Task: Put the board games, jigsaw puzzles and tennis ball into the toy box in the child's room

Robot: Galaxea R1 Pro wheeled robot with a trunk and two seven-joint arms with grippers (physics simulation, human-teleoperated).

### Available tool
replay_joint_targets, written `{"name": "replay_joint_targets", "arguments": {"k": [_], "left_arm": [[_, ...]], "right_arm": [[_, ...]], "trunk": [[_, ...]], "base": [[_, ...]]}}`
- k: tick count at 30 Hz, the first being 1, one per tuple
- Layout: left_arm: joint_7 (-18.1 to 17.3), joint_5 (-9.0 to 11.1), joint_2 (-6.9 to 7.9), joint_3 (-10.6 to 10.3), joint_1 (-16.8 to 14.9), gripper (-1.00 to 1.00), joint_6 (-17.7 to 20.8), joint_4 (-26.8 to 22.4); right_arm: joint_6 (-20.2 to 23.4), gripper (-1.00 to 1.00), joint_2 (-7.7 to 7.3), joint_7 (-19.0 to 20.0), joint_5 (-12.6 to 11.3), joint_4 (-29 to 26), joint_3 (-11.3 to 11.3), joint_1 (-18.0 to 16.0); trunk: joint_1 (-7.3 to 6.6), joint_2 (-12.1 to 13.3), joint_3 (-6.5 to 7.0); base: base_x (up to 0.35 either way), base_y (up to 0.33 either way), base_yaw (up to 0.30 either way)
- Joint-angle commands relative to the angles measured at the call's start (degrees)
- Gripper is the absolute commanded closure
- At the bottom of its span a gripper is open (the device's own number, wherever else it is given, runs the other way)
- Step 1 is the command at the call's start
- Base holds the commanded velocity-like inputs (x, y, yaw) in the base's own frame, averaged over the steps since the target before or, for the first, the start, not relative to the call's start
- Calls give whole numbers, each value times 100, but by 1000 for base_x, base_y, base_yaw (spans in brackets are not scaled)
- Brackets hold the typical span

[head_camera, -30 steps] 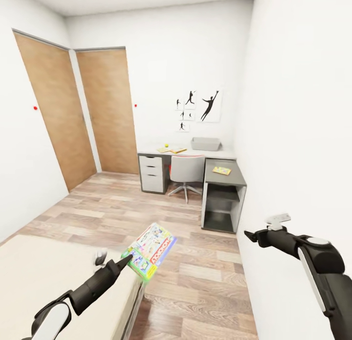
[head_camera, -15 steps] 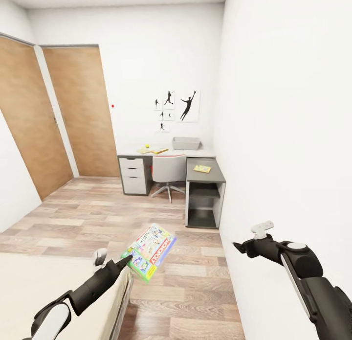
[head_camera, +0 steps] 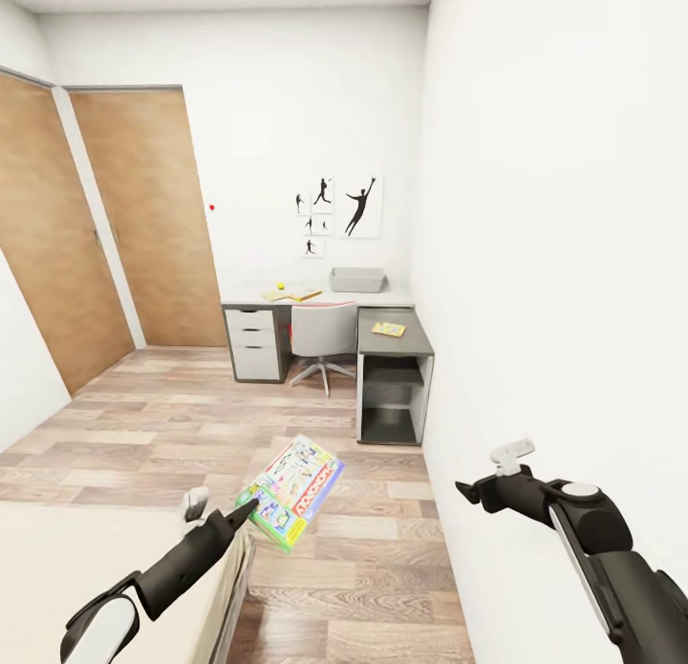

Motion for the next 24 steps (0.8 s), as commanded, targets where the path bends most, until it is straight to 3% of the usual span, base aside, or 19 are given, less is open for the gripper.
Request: {"name": "replay_joint_targets", "arguments": {"k": [1,24], "left_arm": [[18,46,3,-8,-4,100,26,-4],[10,98,3,21,-4,100,59,128]], "right_arm": [[15,-100,0,47,57,-6,-4,0],[15,-100,9,59,54,-100,-4,42]], "trunk": [[4,-11,-10],[4,-11,-10]], "base": [[53,6,-1],[23,28,48]]}}
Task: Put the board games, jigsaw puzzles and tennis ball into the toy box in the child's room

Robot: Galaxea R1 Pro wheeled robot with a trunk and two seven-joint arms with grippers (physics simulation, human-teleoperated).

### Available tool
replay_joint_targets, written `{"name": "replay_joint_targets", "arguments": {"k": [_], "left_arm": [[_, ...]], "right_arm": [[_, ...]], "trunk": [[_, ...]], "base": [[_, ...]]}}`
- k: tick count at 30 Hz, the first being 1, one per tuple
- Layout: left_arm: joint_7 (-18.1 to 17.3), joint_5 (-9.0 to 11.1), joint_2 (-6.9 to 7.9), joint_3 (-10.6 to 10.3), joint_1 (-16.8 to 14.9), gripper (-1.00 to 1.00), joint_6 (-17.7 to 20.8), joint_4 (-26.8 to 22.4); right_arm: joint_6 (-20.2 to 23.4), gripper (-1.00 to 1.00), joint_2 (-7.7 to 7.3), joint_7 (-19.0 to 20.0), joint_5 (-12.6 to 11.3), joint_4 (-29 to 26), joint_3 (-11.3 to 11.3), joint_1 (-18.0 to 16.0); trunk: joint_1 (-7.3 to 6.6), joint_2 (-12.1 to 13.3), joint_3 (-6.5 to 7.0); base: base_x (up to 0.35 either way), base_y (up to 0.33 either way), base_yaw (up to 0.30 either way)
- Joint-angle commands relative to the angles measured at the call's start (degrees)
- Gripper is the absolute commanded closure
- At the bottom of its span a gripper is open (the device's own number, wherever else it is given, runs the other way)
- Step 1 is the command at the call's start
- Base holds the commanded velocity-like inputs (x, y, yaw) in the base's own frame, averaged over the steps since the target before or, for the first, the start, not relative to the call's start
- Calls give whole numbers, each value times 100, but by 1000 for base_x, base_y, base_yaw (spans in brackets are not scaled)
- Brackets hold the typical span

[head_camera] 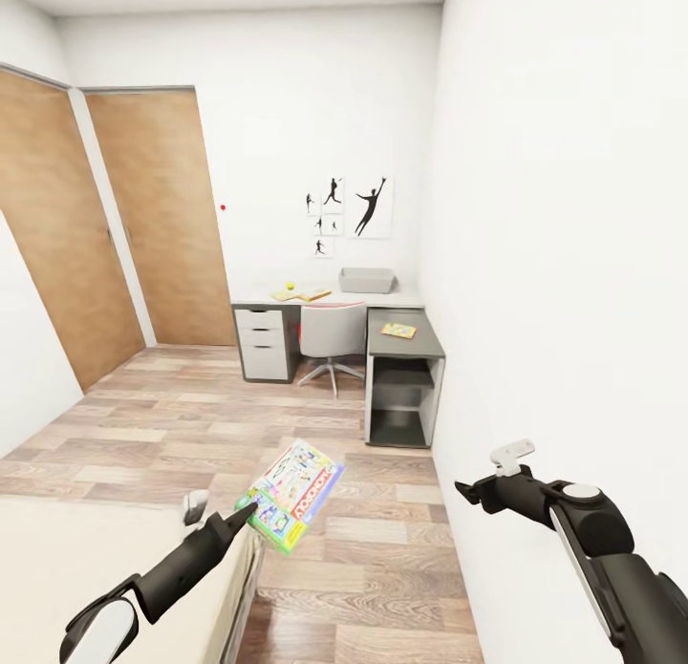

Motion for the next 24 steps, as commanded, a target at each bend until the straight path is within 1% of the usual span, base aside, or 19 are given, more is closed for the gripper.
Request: {"name": "replay_joint_targets", "arguments": {"k": [1,6,9,19,24], "left_arm": [[3,46,4,-4,-4,100,26,1],[-26,43,5,-9,-4,100,25,8],[-9,31,4,-13,-4,100,23,7],[17,22,4,-18,-4,100,22,7],[34,-3,4,-19,-4,100,28,13]], "right_arm": [[17,-100,1,55,60,-9,-4,0],[15,-100,0,55,60,-37,-4,31],[16,-100,-1,57,57,-42,-7,34],[26,-100,-8,78,6,-44,-31,36],[30,-100,-8,73,7,-66,-22,36]], "trunk": [[4,-11,-10],[4,-11,-10],[4,-11,-10],[4,-11,-10],[4,-11,-10]], "base": [[0,48,4],[8,16,1],[154,2,0],[309,-1,0],[340,-76,0]]}}
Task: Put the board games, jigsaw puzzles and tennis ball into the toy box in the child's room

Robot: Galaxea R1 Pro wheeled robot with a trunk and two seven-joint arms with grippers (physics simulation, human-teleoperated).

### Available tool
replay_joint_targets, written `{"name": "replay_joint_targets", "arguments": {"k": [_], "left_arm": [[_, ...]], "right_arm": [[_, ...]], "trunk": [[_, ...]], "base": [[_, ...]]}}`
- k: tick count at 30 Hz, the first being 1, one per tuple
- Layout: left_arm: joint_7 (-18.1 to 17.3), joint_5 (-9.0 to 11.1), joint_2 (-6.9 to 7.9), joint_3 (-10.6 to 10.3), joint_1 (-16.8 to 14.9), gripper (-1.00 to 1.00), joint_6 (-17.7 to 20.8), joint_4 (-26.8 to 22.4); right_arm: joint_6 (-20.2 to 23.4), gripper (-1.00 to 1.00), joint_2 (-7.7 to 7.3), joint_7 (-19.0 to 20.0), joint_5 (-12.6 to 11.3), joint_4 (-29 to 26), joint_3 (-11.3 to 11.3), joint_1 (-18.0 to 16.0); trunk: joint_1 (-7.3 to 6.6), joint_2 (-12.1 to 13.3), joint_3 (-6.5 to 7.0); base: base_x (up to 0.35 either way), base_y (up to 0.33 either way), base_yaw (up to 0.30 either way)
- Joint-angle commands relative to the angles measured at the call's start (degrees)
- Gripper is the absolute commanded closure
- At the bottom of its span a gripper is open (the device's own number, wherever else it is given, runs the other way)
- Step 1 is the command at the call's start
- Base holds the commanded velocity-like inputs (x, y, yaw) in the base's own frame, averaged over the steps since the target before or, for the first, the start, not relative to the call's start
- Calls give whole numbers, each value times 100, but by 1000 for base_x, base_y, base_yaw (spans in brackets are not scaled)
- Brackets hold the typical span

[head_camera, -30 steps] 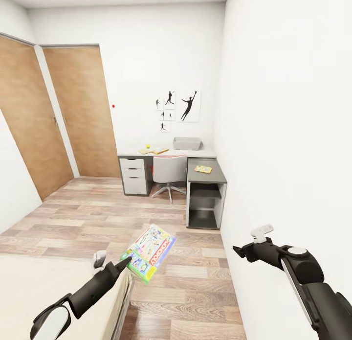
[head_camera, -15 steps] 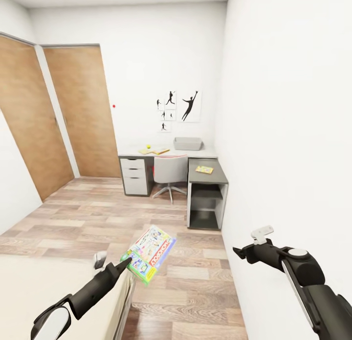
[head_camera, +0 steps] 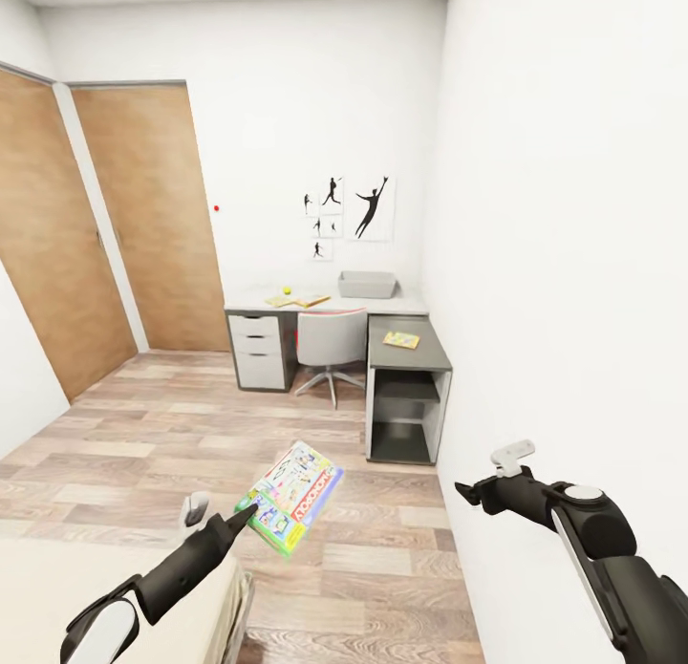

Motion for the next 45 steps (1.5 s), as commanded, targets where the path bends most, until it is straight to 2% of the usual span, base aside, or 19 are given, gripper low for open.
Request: {"name": "replay_joint_targets", "arguments": {"k": [1,22,45], "left_arm": [[4,49,3,-2,-4,100,29,-1],[-35,82,6,7,-4,100,22,-1],[-52,74,6,16,-4,100,12,-1]], "right_arm": [[13,-100,0,55,60,-11,-4,-5],[13,-100,0,55,58,-62,-4,27],[4,-100,0,64,52,-74,5,30]], "trunk": [[7,-11,-10],[7,-11,-10],[7,-11,-10]], "base": [[341,-104,0],[337,-109,0],[343,-6,0]]}}
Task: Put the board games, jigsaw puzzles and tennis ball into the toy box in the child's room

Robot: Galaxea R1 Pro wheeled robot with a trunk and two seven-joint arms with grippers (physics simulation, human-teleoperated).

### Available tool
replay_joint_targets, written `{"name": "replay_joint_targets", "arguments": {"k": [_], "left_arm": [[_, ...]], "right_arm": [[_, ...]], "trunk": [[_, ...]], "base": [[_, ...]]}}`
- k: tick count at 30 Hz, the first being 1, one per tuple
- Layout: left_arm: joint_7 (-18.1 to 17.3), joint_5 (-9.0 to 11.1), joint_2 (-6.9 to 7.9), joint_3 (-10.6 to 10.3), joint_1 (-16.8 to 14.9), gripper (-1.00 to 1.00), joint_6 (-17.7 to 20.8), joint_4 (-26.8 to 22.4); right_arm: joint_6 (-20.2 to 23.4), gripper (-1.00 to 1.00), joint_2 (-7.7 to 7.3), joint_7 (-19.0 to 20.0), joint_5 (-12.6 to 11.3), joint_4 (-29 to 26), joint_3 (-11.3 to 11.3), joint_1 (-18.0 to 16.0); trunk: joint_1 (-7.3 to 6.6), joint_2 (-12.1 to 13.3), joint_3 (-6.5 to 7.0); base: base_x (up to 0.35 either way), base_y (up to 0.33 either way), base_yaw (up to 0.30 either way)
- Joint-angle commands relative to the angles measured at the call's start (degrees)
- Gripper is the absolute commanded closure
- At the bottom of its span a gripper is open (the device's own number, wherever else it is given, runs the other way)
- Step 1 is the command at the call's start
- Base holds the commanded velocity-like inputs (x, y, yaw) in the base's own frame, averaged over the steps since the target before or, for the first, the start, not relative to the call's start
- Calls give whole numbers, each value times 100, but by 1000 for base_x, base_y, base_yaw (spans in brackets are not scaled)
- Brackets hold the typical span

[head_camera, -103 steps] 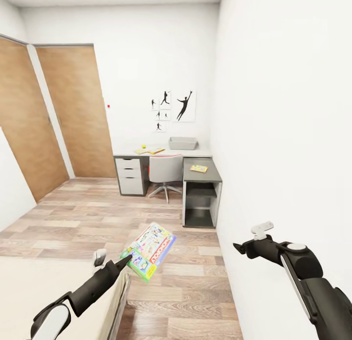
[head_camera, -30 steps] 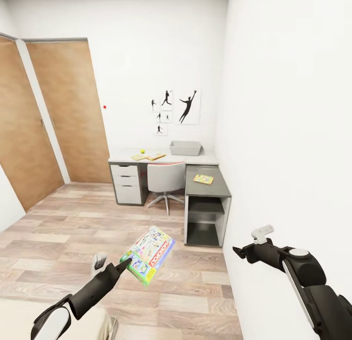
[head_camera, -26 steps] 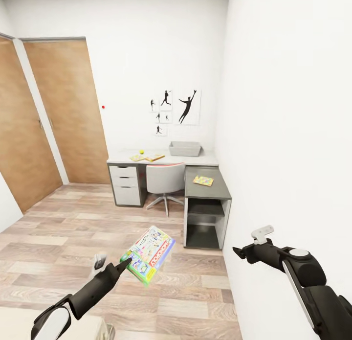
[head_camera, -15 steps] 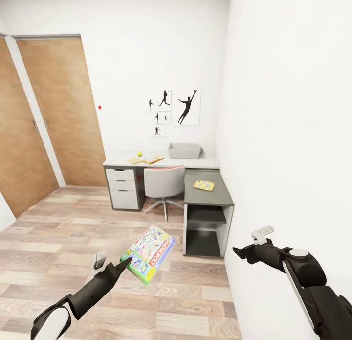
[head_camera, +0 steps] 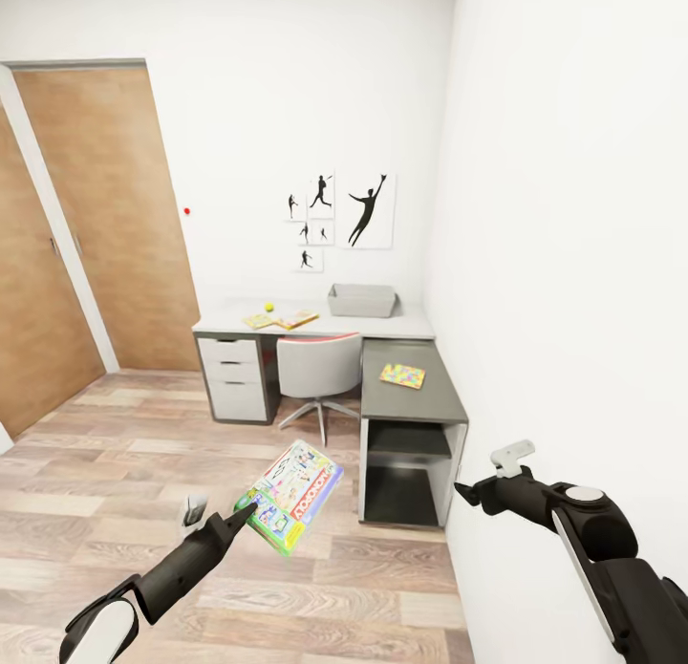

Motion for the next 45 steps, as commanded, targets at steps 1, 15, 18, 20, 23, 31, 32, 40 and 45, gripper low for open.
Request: {"name": "replay_joint_targets", "arguments": {"k": [1,15,18,20,23,31,32,40,45], "left_arm": [[6,64,2,-3,-5,100,30,-2],[22,50,3,-1,-5,100,30,-2],[24,48,2,-2,-5,100,30,-2],[25,47,3,-2,-5,100,30,-2],[30,46,3,-1,-5,100,30,-2],[48,46,3,-2,-5,100,30,-2],[50,43,4,-2,-5,100,30,-2],[53,38,4,-3,-5,100,30,-2],[52,41,2,-3,-5,100,30,-2]], "right_arm": [[19,-100,0,55,60,-21,-4,-5],[20,-100,0,55,60,-139,5,119],[19,-100,0,55,63,-148,5,129],[18,-100,0,55,61,-151,5,133],[17,-100,0,55,62,-153,7,136],[16,-100,0,55,64,-153,6,140],[16,-100,2,55,64,-154,8,142],[16,-100,0,55,65,-154,9,150],[16,-100,0,55,64,-154,13,172]], "trunk": [[7,-11,-10],[7,-11,-10],[7,-11,-10],[7,-11,-10],[7,-11,-10],[7,-11,-10],[7,-11,-10],[7,-11,-10],[7,-11,-10]], "base": [[343,0,0],[343,0,0],[344,0,0],[344,0,12],[344,0,89],[344,0,184],[344,0,51],[344,0,15],[344,0,1]]}}
